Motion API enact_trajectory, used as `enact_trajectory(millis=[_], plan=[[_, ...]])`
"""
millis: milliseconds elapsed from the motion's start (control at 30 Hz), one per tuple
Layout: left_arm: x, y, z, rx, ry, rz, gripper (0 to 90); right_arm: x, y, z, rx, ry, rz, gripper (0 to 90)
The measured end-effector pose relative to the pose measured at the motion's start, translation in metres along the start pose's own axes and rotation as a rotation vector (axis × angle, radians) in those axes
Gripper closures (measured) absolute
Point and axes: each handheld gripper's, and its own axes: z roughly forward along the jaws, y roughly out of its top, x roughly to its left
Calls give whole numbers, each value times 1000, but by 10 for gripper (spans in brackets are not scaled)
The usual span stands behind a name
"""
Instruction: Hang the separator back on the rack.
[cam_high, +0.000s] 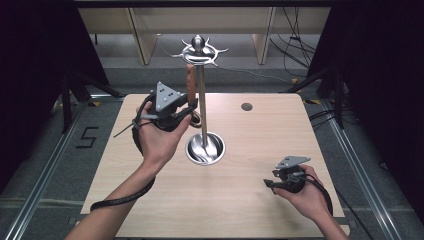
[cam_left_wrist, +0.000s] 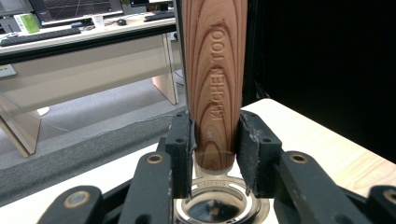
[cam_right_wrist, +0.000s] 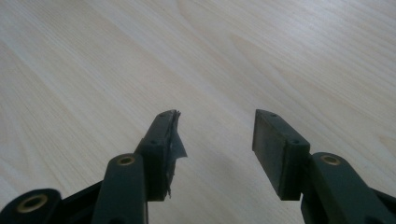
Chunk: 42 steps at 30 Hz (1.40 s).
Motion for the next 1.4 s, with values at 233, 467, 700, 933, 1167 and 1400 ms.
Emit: enact_trajectory(millis=[233,467,700,933,1167,1400], plan=[[0,2,-4,-10,-11,4,652,0,0,0,2,-2,-2,511],[2,3,-13,-16,-23,8,618,-1,-1,1,-2,-9,-24,508],[6,1,-22,-10,-52,1,599,-1,0,1,-2,-10,-27,508],[12,-4,-33,3,-53,-1,585,0,0,1,1,-9,-23,507],[18,-12,-43,12,-72,4,579,-1,0,1,9,-6,-26,507],[25,-27,-50,33,-70,12,569,-1,0,1,6,-7,-33,506]])
